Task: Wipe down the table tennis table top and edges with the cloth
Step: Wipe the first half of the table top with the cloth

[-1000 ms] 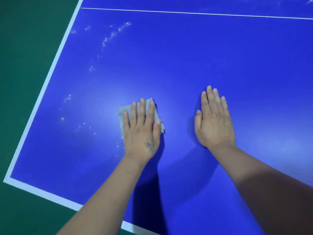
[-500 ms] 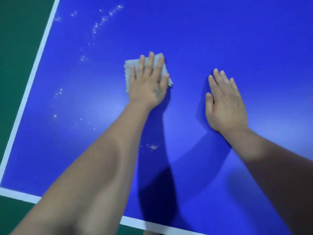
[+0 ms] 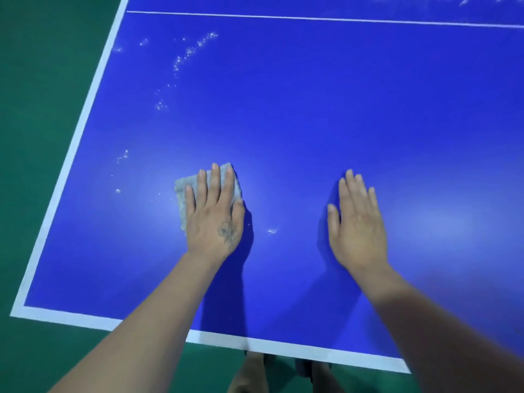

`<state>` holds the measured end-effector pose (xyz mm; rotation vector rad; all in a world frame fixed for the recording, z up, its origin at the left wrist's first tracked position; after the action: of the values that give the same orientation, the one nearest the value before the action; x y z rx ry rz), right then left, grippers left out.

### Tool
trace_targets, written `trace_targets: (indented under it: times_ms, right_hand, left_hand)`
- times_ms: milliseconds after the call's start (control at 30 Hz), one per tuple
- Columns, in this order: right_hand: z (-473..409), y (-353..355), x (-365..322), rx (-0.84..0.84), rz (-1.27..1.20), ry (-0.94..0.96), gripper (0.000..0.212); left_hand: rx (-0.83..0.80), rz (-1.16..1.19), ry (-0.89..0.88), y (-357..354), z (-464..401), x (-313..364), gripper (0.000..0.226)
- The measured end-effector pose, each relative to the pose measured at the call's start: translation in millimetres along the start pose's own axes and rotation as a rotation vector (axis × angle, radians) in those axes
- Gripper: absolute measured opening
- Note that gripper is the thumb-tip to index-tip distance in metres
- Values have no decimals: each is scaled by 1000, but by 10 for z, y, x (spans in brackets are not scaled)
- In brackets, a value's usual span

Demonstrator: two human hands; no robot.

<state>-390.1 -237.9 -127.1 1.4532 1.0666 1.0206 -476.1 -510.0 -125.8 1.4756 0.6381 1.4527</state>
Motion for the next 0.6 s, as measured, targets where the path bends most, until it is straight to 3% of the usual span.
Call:
trace_targets:
  times_ms: [200,433,600]
  right_hand:
    - [238,-9,-85,-32,11,-73,59]
    - [239,-25,-61,50,-52,-103,52]
    - [236,-37,-41,59,-77,-94,53]
  left_hand:
    - [-83,39,-246,-212,300,266,70]
    - [-149,31,-496,-545,429,899,64]
    - [-130,-8,-456,-505,-395,895,66]
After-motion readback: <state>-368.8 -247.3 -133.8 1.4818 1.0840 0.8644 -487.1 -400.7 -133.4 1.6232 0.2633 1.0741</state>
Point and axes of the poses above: each hand's wrist, its own z-axis away from the middle knuckle, its own y-axis out of the back of the hand, x = y × z, the point moved 5 cm from there along -z, towards the middle knuckle, and after that the axes turned 15 degrees about z, right-handed, at the moved point
